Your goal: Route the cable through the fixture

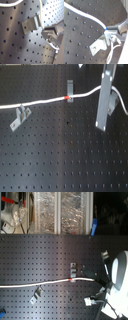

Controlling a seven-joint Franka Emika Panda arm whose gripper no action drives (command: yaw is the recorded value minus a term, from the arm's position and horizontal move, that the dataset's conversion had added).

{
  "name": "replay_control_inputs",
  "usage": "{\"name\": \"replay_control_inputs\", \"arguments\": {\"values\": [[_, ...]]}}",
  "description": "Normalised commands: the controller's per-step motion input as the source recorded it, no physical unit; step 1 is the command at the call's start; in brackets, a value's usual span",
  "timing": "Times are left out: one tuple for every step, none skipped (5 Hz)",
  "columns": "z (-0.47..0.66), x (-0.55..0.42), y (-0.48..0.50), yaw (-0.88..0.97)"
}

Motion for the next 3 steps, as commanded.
{"name": "replay_control_inputs", "arguments": {"values": [[0.12,-0.120,0.078,0.00],[0.07,-0.064,0.032,0.00],[0.14,0.022,-0.006,0.00]]}}
